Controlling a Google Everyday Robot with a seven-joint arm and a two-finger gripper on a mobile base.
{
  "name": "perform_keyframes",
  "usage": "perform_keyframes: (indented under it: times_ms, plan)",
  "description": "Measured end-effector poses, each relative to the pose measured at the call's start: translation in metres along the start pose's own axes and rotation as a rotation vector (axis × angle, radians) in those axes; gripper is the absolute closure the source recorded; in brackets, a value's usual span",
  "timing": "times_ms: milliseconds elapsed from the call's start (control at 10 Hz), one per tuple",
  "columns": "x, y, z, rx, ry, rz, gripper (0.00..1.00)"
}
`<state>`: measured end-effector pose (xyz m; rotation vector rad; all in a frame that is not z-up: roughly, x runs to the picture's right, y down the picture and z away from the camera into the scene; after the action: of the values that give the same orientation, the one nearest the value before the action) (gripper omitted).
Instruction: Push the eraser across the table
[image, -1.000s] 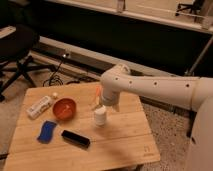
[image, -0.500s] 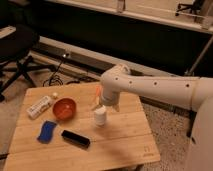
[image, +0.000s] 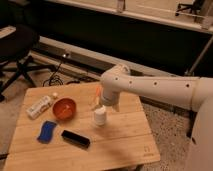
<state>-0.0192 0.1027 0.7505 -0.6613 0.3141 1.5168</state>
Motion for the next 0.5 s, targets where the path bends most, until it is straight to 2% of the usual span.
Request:
perform_keyframes:
  times_ms: [200, 300, 500]
  plan:
    - [0.014, 0.036, -0.009, -0.059, 0.009, -0.071, 0.20]
    - [0.023, 0.050, -0.014, -0.075, 0.017, -0.105, 0.20]
    - [0.058, 0.081, -0.022, -0.096, 0.075, -0.204, 0.20]
